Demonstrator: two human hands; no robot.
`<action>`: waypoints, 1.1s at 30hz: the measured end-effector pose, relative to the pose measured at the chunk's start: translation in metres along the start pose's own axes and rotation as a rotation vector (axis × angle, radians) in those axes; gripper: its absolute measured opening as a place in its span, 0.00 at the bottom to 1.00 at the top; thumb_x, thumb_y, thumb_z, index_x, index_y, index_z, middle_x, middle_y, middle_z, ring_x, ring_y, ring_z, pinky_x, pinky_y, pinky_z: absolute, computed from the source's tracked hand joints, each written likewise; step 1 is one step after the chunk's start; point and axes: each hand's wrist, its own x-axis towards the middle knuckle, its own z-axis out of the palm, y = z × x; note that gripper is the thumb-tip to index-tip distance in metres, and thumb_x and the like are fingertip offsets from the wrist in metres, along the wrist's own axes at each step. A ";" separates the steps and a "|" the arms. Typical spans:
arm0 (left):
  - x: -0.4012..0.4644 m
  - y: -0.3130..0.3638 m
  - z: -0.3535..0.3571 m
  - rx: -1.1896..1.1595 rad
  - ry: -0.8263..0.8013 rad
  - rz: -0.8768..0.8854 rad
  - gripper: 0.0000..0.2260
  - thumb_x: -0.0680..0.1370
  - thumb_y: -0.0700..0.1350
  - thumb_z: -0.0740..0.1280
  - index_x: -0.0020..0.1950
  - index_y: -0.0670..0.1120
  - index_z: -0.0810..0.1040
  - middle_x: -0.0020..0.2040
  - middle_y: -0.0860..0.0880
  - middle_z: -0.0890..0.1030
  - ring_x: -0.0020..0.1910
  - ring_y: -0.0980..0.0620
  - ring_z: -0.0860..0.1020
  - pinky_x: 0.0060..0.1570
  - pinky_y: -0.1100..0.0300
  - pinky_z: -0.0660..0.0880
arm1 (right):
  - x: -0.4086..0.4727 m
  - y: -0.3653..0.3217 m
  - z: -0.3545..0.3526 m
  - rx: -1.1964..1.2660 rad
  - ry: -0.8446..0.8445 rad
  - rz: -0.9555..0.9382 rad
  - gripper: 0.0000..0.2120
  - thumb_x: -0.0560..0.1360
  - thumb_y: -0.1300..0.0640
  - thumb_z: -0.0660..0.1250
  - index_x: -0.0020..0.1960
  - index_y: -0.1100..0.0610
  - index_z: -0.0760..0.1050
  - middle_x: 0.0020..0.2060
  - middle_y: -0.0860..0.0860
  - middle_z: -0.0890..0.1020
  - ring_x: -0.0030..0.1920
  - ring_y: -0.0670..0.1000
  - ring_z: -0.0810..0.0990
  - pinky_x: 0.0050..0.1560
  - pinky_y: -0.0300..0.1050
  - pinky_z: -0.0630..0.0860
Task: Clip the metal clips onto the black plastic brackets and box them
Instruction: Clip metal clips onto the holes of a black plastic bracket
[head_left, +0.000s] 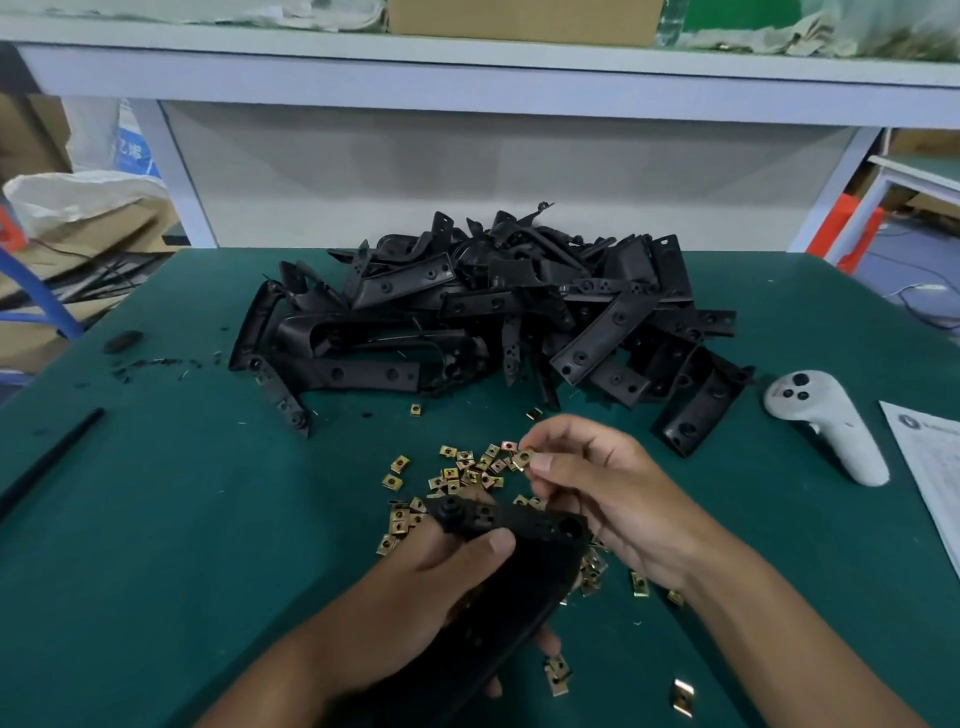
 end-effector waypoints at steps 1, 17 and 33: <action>0.001 -0.001 0.000 0.036 0.011 0.007 0.10 0.84 0.54 0.64 0.62 0.52 0.75 0.55 0.34 0.83 0.49 0.38 0.85 0.39 0.52 0.83 | 0.000 0.000 0.000 -0.021 -0.010 0.005 0.05 0.73 0.59 0.72 0.48 0.52 0.84 0.39 0.48 0.81 0.40 0.44 0.79 0.40 0.35 0.77; 0.001 0.000 0.007 0.247 0.068 0.061 0.18 0.79 0.63 0.65 0.62 0.54 0.79 0.53 0.35 0.84 0.49 0.42 0.85 0.44 0.57 0.83 | -0.007 -0.007 0.000 -0.190 -0.143 0.055 0.07 0.74 0.53 0.74 0.51 0.53 0.86 0.44 0.49 0.86 0.46 0.46 0.84 0.44 0.35 0.78; 0.003 0.000 0.001 0.247 0.032 0.120 0.15 0.83 0.55 0.63 0.62 0.47 0.79 0.53 0.36 0.85 0.46 0.38 0.86 0.48 0.48 0.84 | -0.007 -0.009 0.000 -0.146 -0.113 0.069 0.08 0.72 0.53 0.76 0.48 0.55 0.87 0.45 0.53 0.86 0.46 0.49 0.85 0.45 0.38 0.81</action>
